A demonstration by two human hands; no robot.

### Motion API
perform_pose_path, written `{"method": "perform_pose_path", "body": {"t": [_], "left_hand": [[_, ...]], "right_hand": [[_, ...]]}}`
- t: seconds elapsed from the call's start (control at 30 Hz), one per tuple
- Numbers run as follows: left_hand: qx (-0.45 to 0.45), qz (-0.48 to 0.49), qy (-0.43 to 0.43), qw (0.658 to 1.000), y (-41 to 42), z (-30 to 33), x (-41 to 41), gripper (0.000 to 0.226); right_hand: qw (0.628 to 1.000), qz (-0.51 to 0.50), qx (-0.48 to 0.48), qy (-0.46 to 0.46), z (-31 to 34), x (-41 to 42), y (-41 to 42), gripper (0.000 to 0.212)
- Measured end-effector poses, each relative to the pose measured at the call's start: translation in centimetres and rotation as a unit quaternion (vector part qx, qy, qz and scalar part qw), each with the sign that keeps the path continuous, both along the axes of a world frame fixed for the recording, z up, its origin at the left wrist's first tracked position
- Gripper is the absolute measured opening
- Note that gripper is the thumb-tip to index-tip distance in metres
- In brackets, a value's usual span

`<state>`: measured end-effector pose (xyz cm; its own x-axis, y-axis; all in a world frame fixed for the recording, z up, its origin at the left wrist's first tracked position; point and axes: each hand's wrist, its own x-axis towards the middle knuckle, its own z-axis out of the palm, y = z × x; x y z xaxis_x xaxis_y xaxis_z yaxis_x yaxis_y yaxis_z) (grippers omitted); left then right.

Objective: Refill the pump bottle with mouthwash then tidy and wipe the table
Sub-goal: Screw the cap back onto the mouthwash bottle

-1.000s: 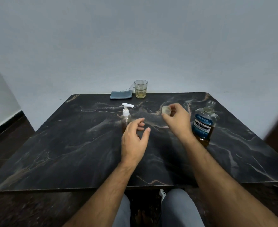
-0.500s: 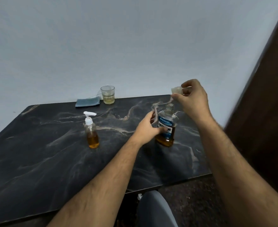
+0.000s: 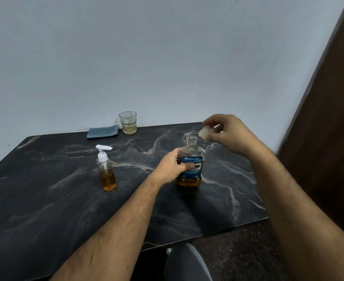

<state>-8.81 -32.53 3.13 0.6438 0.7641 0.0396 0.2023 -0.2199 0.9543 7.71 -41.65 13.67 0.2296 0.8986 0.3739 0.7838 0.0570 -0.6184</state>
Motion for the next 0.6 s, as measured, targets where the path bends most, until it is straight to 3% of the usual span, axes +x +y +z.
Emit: {"method": "perform_pose_path", "body": {"t": [0.3, 0.6], "left_hand": [[-0.016, 0.0, -0.006, 1.0, 0.9, -0.7, -0.6, 0.059], [-0.015, 0.02, -0.003, 1.0, 1.3, -1.9, -0.4, 0.047]], "right_hand": [[0.976, 0.062, -0.068, -0.197, 2.6, -3.2, 1.9, 0.032], [0.951, 0.053, -0.147, -0.267, 2.4, -4.1, 3.1, 0.033]]}}
